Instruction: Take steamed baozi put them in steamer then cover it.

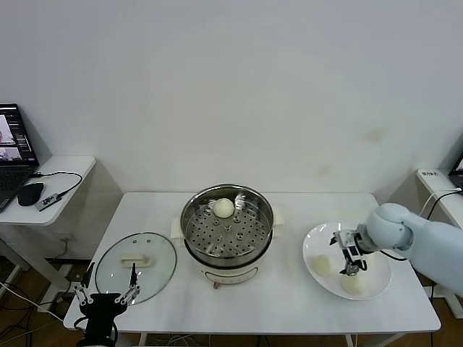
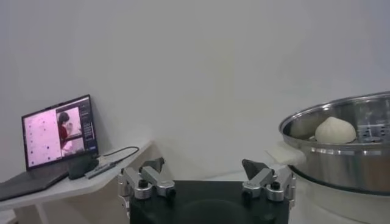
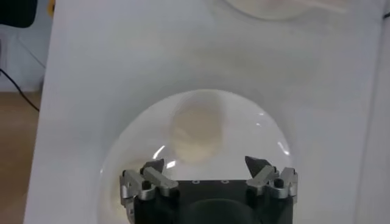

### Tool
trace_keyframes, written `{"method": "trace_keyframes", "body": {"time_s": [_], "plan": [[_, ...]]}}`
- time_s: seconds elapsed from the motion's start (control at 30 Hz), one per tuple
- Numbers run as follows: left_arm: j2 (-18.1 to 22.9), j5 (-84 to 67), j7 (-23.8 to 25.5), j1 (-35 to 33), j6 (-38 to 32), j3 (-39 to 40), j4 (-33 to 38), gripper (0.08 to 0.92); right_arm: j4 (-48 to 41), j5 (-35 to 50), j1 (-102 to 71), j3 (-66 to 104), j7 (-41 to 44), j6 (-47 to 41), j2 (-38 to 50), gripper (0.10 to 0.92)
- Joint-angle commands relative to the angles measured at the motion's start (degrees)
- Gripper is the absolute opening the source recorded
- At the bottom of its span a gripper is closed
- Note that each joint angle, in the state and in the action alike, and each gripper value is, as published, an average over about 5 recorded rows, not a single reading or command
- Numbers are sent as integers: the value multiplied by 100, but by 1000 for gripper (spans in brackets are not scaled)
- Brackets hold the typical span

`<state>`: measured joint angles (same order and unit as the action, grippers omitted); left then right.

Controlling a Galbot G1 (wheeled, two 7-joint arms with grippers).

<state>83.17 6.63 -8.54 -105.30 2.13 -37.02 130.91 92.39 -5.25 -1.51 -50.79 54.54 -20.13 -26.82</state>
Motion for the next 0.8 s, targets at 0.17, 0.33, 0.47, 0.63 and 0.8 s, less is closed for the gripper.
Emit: {"method": "trace_keyframes", "body": {"time_s": [0.17, 0.33, 0.47, 0.63, 0.8], "plan": [[18, 6, -1, 22, -1, 10, -34, 823, -337, -74, -399, 168, -47, -46, -298, 823], [24, 5, -3, 44, -4, 6, -74, 823, -578, -166, -417, 181, -62, 0, -460, 823], [30, 4, -4, 61, -6, 4, -108, 823, -741, -248, -436, 189, -73, 48, -560, 809], [38, 3, -1, 72, -8, 5, -117, 823, -881, -290, -474, 209, -104, 104, -698, 774], [50, 4, -2, 65, -8, 14, -110, 823, -934, -297, -488, 219, -102, 115, -782, 732]]}}
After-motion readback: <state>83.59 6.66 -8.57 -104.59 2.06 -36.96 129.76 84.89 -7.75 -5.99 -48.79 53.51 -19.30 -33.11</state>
